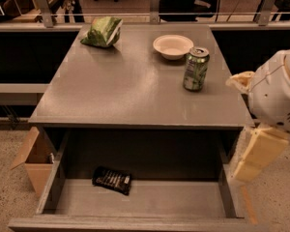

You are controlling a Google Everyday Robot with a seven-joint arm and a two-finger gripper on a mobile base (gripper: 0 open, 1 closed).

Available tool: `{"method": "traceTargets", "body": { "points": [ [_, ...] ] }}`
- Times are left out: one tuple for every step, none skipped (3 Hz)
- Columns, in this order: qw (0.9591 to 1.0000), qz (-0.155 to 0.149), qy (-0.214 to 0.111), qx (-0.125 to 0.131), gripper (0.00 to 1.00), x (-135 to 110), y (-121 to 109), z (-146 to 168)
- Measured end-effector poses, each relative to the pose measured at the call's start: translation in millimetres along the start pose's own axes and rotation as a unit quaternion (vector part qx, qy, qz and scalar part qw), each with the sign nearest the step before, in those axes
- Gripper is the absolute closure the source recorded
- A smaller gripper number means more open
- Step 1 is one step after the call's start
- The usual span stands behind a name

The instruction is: Pick rxbar chocolate from top drawer and place on counter

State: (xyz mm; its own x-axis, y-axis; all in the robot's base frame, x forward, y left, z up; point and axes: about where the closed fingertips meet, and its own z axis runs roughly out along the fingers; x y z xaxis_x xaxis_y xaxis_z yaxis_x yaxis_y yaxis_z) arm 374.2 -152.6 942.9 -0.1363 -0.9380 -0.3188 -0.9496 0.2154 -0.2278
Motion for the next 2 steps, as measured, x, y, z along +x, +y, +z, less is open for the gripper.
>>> {"method": "traceTargets", "body": {
  "points": [
    [0.9996, -0.014, 0.009, -0.024, 0.00, -12, 30, 29],
    [0.9976, -0.023, 0.015, -0.064, 0.00, -18, 65, 77]
  ]
}}
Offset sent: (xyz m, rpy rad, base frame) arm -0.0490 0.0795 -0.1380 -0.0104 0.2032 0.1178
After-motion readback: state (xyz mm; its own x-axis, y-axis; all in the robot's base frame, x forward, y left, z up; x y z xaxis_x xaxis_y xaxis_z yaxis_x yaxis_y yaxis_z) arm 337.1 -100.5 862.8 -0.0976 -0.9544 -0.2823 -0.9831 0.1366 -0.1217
